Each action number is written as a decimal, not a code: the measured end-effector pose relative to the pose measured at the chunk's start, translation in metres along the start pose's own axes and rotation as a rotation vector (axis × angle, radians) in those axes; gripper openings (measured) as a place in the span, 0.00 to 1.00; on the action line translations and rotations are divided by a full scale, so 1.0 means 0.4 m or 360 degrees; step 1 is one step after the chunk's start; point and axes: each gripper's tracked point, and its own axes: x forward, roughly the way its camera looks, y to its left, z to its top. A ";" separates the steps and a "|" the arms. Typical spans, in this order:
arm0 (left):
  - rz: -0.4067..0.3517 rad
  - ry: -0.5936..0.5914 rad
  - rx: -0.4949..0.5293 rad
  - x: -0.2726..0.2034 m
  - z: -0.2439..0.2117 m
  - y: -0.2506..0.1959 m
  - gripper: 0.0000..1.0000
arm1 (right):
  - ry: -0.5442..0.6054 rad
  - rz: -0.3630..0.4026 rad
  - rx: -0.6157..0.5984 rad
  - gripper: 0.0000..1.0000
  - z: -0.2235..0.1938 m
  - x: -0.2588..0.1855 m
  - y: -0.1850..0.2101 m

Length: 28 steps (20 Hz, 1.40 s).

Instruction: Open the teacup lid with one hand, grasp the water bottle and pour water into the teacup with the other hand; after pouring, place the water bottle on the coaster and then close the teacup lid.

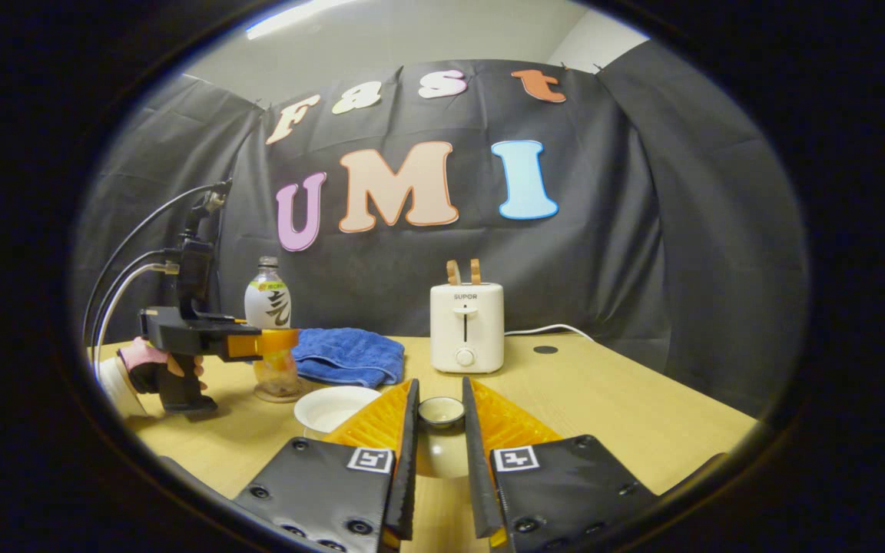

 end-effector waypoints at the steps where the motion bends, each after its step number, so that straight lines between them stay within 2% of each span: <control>1: 0.0002 -0.0009 -0.0001 0.000 0.005 0.003 0.58 | -0.0001 0.0000 0.0000 0.33 0.000 -0.001 0.000; 6: 0.0008 -0.0018 -0.0032 -0.003 -0.004 0.006 0.61 | -0.0001 0.0000 0.0000 0.33 0.000 -0.001 0.001; 7: 0.0009 -0.0018 -0.0036 -0.008 -0.003 0.007 0.66 | -0.0001 0.0000 0.0000 0.33 0.002 -0.001 0.002; 10: 0.0012 -0.0010 -0.0043 -0.008 -0.010 0.009 0.69 | -0.0002 0.0000 0.0000 0.33 0.000 -0.001 0.001; 13: 0.0004 -0.0002 -0.0055 -0.014 -0.016 0.008 0.79 | -0.0002 0.0001 0.0000 0.33 0.001 0.000 -0.001; 16: 0.0001 -0.0005 -0.0077 -0.020 -0.019 0.010 0.80 | -0.0003 0.0001 0.0000 0.33 0.000 0.000 -0.001; 22: -0.0022 -0.0022 -0.0099 -0.052 -0.023 -0.003 0.89 | 0.0000 0.0001 0.0000 0.34 -0.001 0.002 0.000; 25: -0.0020 -0.0046 -0.0058 -0.081 -0.024 -0.010 0.95 | 0.0003 0.0044 0.0001 0.33 0.000 0.004 0.015; 28: 0.0013 -0.0072 -0.0047 -0.115 -0.028 -0.003 0.95 | 0.0006 0.0104 0.0002 0.33 -0.002 0.012 0.032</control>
